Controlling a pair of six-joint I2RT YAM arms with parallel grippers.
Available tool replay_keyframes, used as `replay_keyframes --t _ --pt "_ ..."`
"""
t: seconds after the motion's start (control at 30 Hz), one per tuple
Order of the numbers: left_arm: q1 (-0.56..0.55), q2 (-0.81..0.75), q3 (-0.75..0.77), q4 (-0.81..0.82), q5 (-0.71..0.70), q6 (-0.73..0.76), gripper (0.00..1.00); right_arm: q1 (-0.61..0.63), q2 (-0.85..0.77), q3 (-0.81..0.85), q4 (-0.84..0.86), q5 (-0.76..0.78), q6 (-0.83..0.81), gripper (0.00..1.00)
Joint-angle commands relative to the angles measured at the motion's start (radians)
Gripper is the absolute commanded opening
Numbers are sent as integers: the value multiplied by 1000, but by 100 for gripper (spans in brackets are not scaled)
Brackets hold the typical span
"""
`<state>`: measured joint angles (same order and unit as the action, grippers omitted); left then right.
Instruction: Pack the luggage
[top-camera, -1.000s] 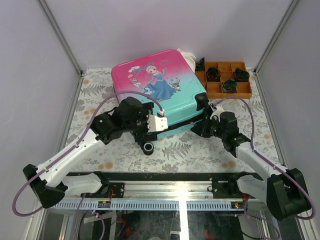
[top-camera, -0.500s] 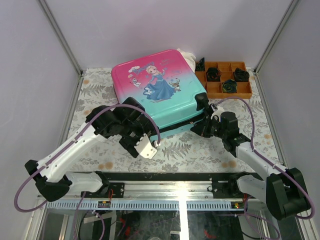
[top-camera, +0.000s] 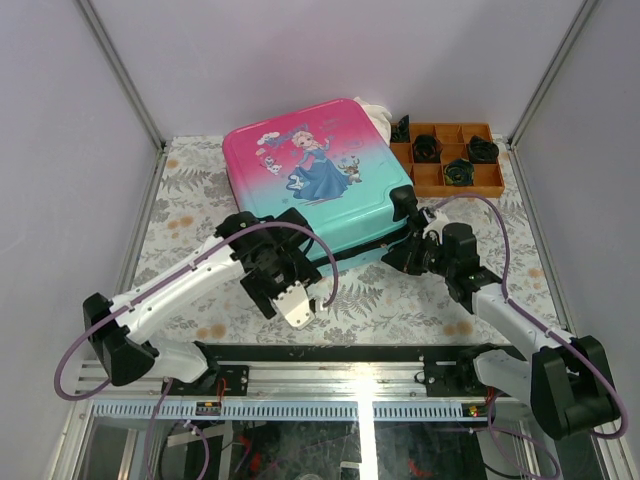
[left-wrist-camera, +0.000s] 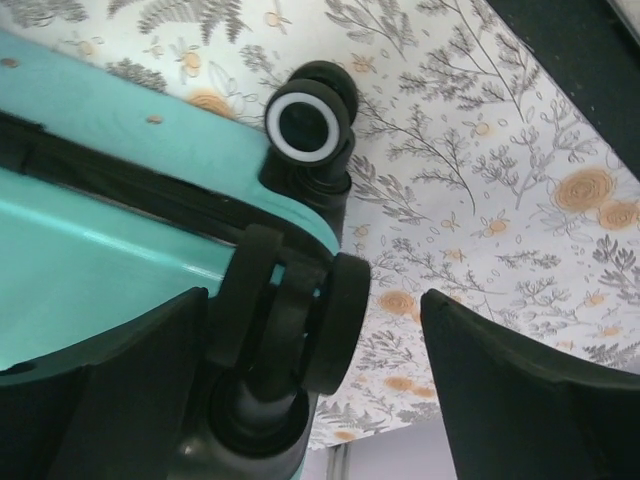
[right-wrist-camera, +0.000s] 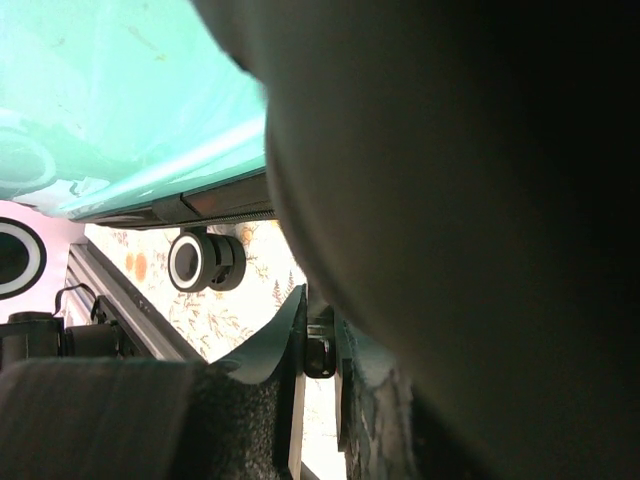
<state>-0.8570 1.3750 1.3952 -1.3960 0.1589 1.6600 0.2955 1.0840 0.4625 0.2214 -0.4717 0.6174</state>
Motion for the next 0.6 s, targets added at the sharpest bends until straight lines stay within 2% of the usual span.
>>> replay_keyframes --t 0.0,0.1,0.27,0.4,0.57 --pt "-5 -14 -69 4 -72 41 77 -62 -13 9 -96 -39 -50 0" --pt "-4 -25 -113 -19 -81 31 54 -114 -21 21 -110 -72 -86 0" --pt "-6 -52 -168 -33 -118 32 27 -205 -31 34 -122 -127 -121 0" --pt "-4 -61 -195 -52 -154 37 16 -297 4 67 -156 -166 -169 0" --pt "-5 -72 -212 -57 -159 43 13 -414 64 127 -183 -236 -236 0"
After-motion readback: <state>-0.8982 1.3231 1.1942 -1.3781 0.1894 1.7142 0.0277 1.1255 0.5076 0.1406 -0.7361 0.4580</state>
